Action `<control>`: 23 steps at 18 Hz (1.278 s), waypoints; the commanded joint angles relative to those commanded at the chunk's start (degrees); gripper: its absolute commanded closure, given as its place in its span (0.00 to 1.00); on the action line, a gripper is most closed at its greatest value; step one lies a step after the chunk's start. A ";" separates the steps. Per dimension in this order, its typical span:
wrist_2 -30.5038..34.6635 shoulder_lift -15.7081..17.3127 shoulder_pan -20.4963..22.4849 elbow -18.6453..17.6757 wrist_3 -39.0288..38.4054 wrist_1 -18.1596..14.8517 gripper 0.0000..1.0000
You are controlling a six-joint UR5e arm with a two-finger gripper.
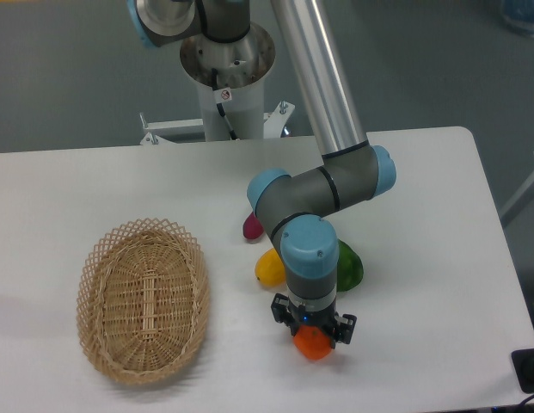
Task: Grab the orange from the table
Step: 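Lift the gripped orange up off the table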
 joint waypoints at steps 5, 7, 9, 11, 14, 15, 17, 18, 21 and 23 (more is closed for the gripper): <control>-0.26 0.26 0.00 0.79 0.70 0.00 0.37; -1.22 1.05 0.26 1.67 0.26 0.00 0.41; -3.59 2.02 0.44 1.93 0.26 0.00 0.41; -4.31 2.98 0.62 1.93 1.14 -0.17 0.31; -4.22 4.82 0.70 2.46 2.89 -0.52 0.33; -4.22 5.53 1.05 2.46 3.33 -0.70 0.33; -4.39 6.94 1.14 2.55 4.56 -0.79 0.33; -4.48 7.55 1.14 2.46 4.92 -0.88 0.33; -4.39 9.31 0.97 2.11 5.27 -3.06 0.35; -4.48 11.07 0.97 2.28 5.88 -5.44 0.35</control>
